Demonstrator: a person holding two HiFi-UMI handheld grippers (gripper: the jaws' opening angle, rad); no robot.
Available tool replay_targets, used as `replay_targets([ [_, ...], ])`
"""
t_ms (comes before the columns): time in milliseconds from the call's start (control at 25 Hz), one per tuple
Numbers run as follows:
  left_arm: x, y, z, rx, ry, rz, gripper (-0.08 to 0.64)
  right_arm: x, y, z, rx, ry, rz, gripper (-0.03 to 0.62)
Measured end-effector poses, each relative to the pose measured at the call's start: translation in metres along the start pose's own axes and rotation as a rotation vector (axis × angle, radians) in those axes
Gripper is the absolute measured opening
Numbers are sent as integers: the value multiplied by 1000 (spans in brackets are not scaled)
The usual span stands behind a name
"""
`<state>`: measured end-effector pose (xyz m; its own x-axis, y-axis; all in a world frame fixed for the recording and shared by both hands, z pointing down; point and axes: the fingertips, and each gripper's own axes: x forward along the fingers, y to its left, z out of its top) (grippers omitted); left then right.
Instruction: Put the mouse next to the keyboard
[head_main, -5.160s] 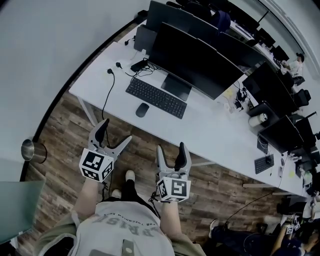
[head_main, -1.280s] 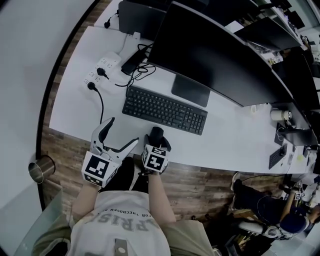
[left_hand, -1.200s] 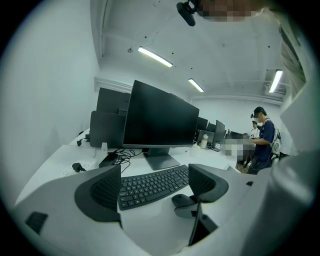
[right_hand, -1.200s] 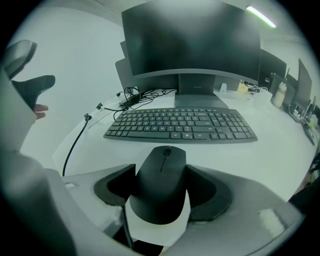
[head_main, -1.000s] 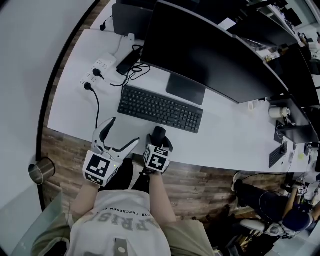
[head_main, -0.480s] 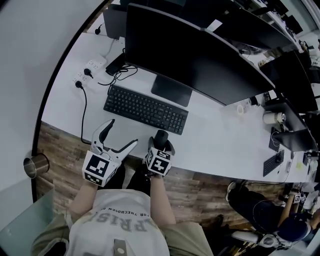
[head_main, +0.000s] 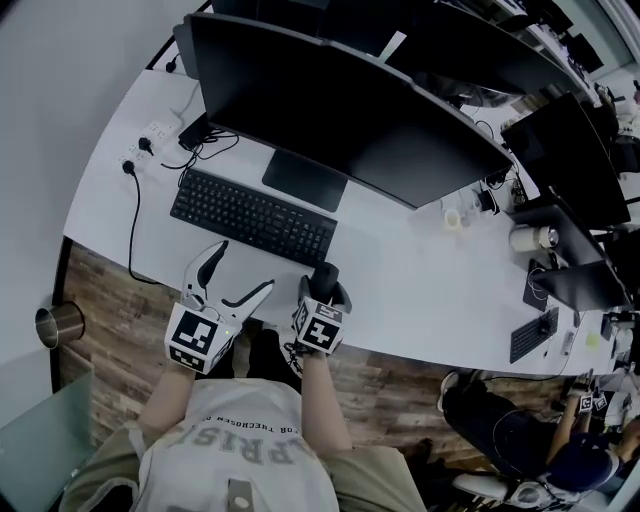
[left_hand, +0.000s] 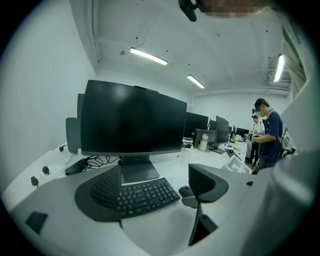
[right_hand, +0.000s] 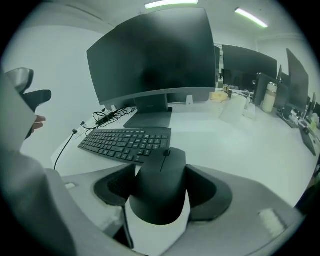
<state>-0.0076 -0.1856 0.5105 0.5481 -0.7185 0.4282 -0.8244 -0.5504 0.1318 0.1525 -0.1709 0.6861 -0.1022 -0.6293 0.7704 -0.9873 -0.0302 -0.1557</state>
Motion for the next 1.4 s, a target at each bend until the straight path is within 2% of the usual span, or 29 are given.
replay_targets([
  [240, 23, -29, 7, 0, -3, -1, 403, 5, -44, 7, -1, -4, -11, 318],
  [640, 37, -45, -5, 3, 32, 12, 403, 30, -81, 15, -13, -5, -14, 318],
  [1400, 37, -41, -19, -5, 65, 34, 403, 54, -90, 11, -19, 40, 15, 318],
])
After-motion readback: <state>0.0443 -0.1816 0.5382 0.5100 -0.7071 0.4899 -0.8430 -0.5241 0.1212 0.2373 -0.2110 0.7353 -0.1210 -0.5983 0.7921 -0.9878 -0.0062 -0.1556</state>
